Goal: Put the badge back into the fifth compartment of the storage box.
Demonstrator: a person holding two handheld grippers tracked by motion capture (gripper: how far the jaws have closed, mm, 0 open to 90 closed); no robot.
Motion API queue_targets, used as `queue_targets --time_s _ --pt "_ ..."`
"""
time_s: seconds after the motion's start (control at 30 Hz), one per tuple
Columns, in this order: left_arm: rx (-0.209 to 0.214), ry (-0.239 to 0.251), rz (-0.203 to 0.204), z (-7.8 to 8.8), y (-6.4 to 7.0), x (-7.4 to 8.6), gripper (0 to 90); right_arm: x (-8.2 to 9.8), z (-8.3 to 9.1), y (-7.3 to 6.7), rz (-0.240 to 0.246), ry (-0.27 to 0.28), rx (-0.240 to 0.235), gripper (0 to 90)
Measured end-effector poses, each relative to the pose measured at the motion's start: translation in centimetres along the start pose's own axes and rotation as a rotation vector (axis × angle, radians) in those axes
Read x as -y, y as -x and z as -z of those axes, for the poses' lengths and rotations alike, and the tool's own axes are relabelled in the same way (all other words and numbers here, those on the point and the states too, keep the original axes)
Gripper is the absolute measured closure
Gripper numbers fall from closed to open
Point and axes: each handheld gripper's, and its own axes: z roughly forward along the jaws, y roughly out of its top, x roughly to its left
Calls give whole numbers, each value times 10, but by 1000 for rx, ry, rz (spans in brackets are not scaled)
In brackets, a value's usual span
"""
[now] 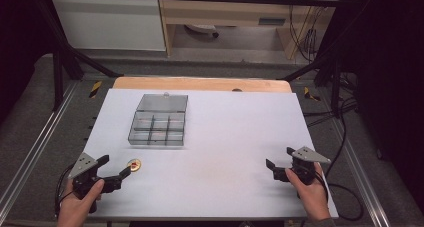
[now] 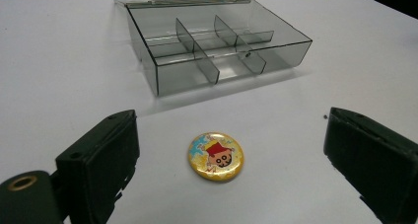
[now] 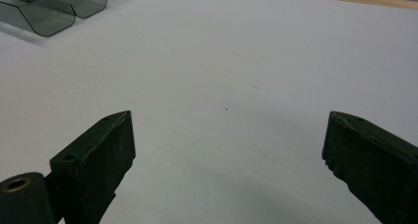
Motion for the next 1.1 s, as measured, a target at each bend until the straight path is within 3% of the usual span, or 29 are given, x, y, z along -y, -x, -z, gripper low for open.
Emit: queue_targets --time_s 0.57,0.87,1.1 --pt "26 -43 -23 -3 5 0 68 1 5 -3 11 -35 5 54" --pt "42 -68 -19 -5 8 1 70 7 21 -15 -6 -58 13 57" --pt "45 -82 -10 -9 9 0 71 5 10 -17 -24 -99 27 83"
